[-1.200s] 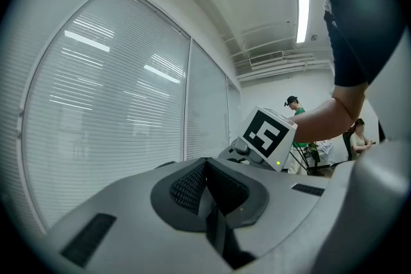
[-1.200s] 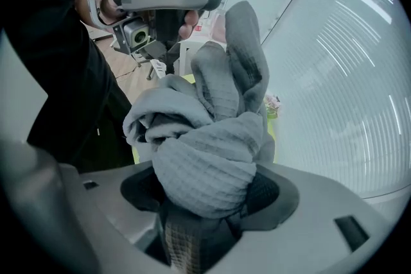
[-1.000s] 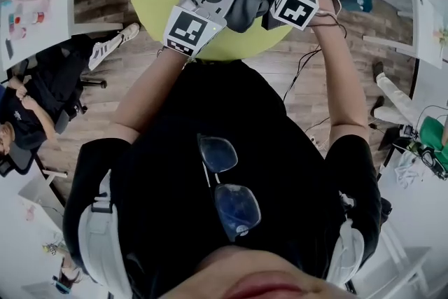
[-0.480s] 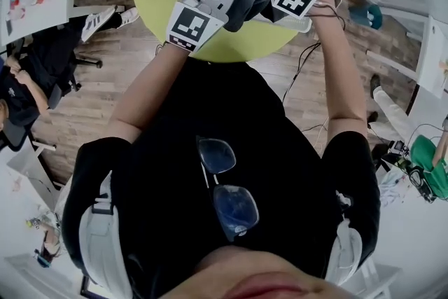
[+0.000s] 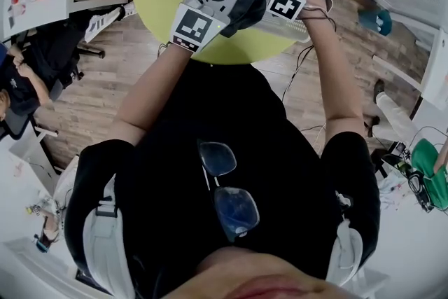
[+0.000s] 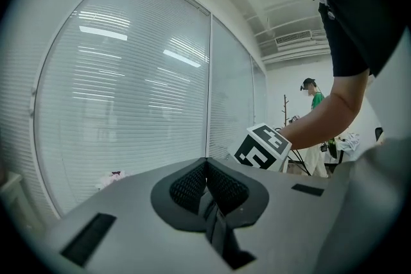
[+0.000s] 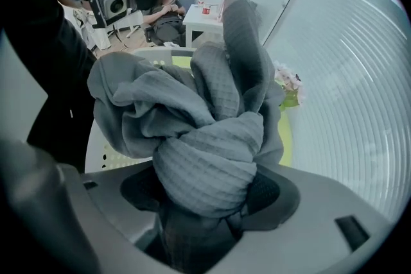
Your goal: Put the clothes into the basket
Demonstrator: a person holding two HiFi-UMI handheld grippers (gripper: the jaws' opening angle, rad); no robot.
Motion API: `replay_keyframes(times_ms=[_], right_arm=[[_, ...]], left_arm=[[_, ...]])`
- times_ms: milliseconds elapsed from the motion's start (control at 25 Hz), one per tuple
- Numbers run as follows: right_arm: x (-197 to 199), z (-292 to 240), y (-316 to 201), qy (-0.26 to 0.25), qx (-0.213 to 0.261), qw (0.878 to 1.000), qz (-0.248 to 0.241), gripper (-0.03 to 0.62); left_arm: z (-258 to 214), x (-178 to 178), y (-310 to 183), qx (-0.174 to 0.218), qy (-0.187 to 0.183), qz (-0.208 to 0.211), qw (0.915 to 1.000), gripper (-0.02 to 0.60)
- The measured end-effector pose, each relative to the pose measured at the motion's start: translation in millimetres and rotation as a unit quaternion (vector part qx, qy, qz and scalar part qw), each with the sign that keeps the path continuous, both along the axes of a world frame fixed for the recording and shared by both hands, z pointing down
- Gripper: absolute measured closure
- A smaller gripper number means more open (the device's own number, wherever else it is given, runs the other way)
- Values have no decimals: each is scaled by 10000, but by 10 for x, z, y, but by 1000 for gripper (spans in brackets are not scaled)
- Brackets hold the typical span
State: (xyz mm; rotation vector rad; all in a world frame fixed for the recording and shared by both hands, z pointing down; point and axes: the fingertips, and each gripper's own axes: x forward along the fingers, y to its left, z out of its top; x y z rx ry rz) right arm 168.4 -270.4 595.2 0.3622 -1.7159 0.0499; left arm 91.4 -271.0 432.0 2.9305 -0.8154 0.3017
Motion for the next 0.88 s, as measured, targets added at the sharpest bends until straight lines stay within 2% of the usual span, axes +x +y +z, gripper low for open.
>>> replay_keyframes(times_ms=[400,880], right_arm=[[-116,557,181,-200,-548,9983,-67,261],[-180,1200,297,-242,-922,9954,-80,256]], left_arm=[[336,89,-65,-247,-246,-122,9993,571],[580,13,-29,-431,-492,-356,9972,571]])
